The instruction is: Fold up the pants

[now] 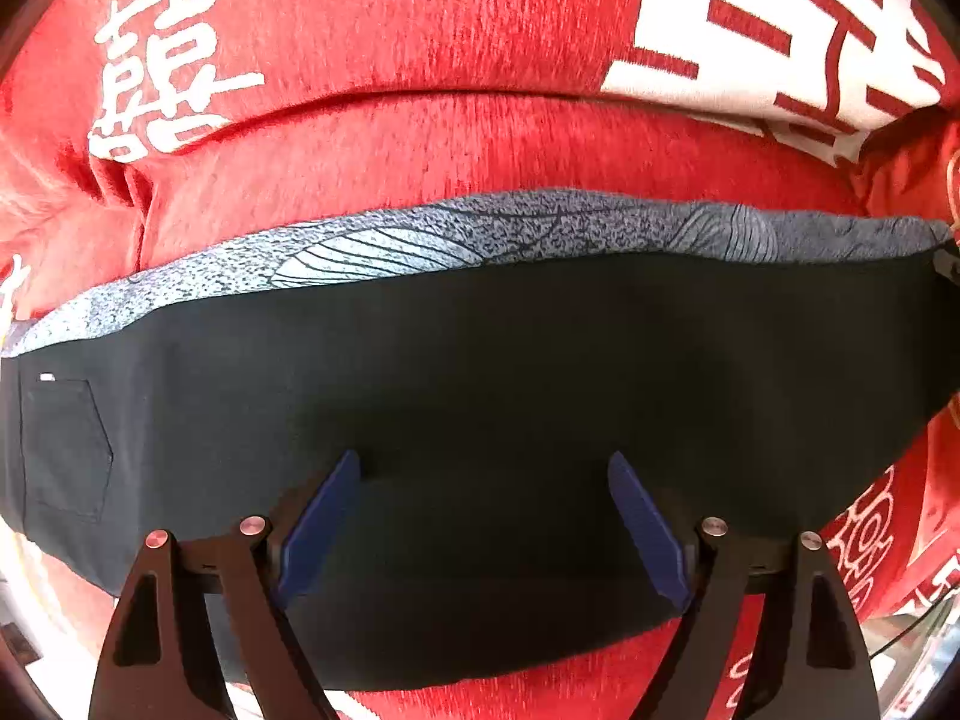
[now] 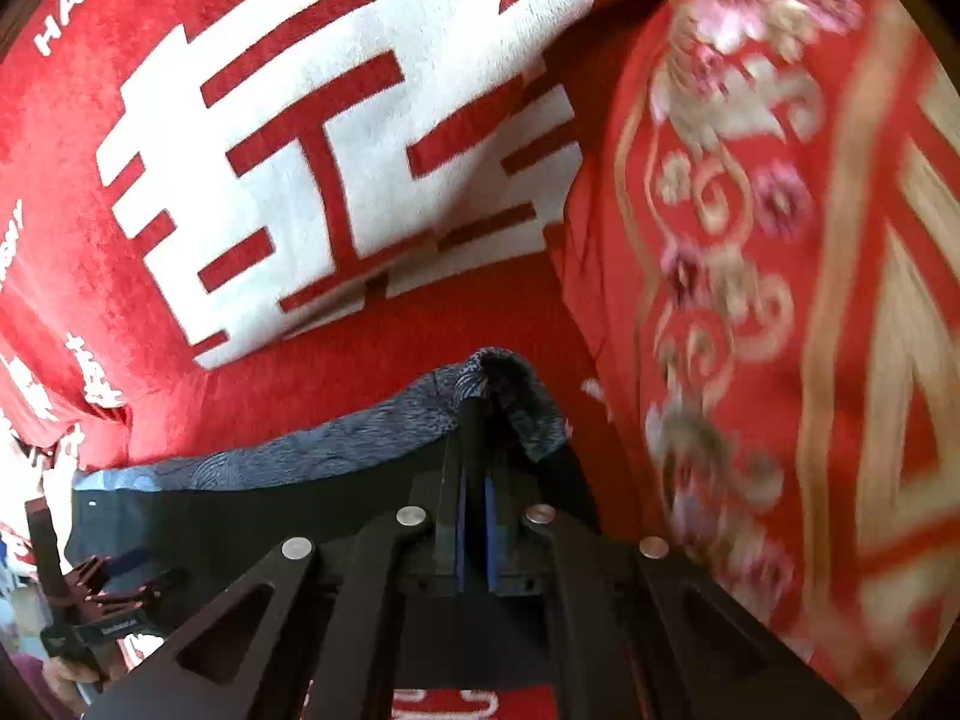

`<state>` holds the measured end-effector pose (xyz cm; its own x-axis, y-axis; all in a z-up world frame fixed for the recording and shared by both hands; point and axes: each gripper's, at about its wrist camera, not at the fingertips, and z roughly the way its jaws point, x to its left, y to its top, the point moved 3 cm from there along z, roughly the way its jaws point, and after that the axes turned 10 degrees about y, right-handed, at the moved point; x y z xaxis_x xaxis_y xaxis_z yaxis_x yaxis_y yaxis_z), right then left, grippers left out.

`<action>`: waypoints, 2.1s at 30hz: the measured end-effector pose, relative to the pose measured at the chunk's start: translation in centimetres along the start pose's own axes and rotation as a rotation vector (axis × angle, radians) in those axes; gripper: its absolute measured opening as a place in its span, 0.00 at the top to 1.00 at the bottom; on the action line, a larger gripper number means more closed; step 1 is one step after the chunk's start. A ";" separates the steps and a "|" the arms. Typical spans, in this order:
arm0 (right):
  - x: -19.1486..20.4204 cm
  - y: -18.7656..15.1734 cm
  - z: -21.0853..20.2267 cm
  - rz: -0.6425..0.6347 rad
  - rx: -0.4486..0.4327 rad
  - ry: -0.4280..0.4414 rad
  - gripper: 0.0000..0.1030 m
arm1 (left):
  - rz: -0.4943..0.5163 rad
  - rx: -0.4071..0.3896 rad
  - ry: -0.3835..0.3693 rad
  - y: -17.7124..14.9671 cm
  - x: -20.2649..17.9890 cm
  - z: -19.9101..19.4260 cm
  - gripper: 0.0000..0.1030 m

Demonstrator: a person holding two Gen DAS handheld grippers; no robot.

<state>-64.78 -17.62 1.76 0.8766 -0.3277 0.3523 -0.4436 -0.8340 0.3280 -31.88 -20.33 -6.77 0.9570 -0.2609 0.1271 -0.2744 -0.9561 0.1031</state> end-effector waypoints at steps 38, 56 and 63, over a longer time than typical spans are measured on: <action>9.6 -18.0 3.5 0.191 0.308 0.474 0.49 | -0.207 0.061 0.136 -5.3 11.5 -1.6 0.05; 28.7 -25.4 14.6 0.258 0.414 0.725 0.49 | -0.174 0.065 0.127 -6.9 24.9 4.5 0.05; 30.0 -25.9 16.1 0.322 0.376 0.734 0.49 | -0.113 0.011 0.080 -7.4 24.7 5.0 0.02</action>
<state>-24.01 -13.00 -10.27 0.3213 -0.3121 0.8941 -0.4445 -0.8834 -0.1487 -5.70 -20.34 -9.35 0.9711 -0.1404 0.1932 -0.1637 -0.9803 0.1107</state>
